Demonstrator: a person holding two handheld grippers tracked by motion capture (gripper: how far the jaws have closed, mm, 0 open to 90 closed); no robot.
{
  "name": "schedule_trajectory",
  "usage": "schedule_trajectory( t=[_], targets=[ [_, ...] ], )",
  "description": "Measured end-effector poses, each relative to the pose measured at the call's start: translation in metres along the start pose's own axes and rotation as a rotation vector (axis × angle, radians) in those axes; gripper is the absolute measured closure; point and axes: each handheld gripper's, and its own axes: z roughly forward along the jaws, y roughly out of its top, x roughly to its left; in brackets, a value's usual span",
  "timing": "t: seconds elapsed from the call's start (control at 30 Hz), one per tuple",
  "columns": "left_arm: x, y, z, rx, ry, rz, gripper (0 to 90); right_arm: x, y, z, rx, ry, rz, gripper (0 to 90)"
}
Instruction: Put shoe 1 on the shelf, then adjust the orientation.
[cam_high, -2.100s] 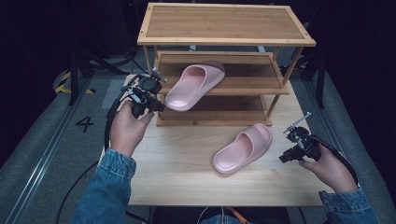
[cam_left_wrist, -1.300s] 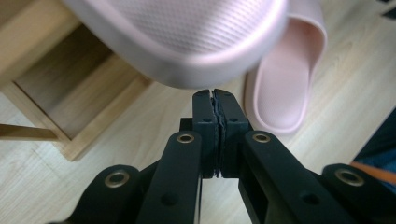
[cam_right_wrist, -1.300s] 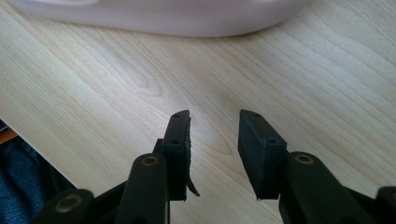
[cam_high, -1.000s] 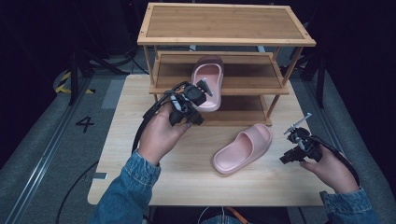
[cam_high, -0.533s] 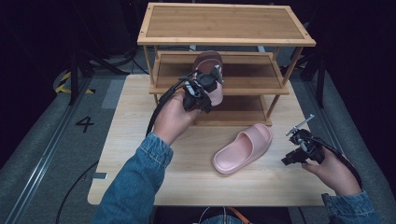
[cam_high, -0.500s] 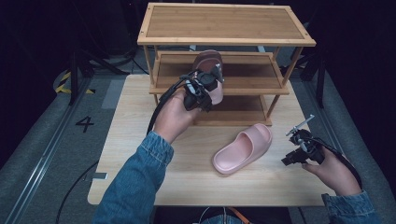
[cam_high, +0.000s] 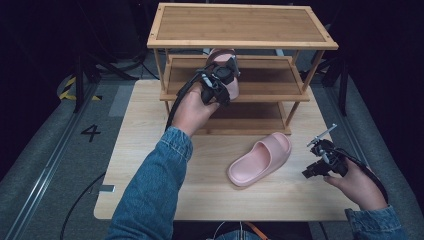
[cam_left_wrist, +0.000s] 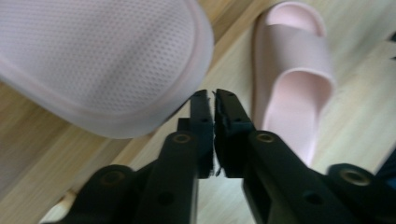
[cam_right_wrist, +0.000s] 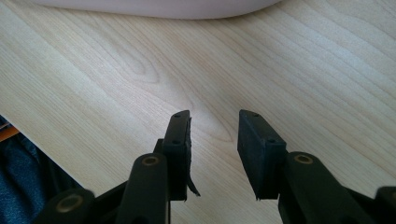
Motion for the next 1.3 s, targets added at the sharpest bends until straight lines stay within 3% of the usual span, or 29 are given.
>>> schedule_trajectory(
  t=[0.13, 0.27, 0.3, 0.4, 0.53, 0.67, 0.8, 0.93, 1.03, 1.1, 1.17, 1.23, 1.3],
  targets=[
    [-0.009, -0.013, -0.014, -0.029, -0.046, 0.003, 75.3, -0.001, 0.000, -0.001, -0.005, -0.001, 0.004, 65.1],
    [-0.018, -0.030, -0.026, -0.021, -0.047, 0.002, 69.8, 0.002, 0.002, 0.000, -0.005, -0.003, -0.004, 64.8],
    [-0.021, -0.042, -0.031, -0.012, -0.030, 0.003, 67.3, 0.005, 0.004, 0.001, -0.007, -0.003, -0.014, 64.8],
    [-0.023, -0.054, -0.036, 0.016, -0.016, -0.010, 63.8, 0.007, 0.006, 0.001, -0.008, 0.000, -0.024, 64.1],
    [-0.021, -0.079, -0.038, 0.053, 0.060, -0.042, 54.6, 0.013, 0.010, 0.001, -0.025, 0.005, -0.033, 62.9],
    [-0.014, -0.103, -0.034, 0.080, 0.058, -0.116, 46.9, 0.020, 0.018, 0.003, -0.036, 0.009, -0.065, 61.0],
    [-0.006, -0.128, -0.027, 0.082, 0.053, -0.153, 43.7, 0.025, 0.024, 0.004, -0.044, 0.011, -0.090, 60.9],
    [-0.007, -0.151, -0.016, 0.052, 0.081, -0.126, 39.6, 0.031, 0.032, 0.005, -0.064, 0.024, -0.111, 60.7],
    [-0.003, -0.165, -0.001, 0.057, 0.058, -0.174, 36.6, 0.035, 0.038, 0.005, -0.073, 0.032, -0.118, 60.7],
    [0.004, -0.171, 0.010, 0.118, 0.060, -0.225, 32.5, 0.040, 0.045, 0.006, -0.080, 0.043, -0.132, 61.1],
    [0.007, -0.174, 0.013, 0.119, 0.066, -0.241, 32.5, 0.043, 0.048, 0.007, -0.083, 0.047, -0.137, 61.2],
    [0.011, -0.181, 0.018, 0.121, 0.050, -0.285, 30.5, 0.047, 0.052, 0.009, -0.088, 0.042, -0.153, 62.4],
    [0.014, -0.186, 0.021, 0.122, 0.033, -0.301, 28.3, 0.050, 0.055, 0.010, -0.090, 0.052, -0.159, 65.2]
  ],
)
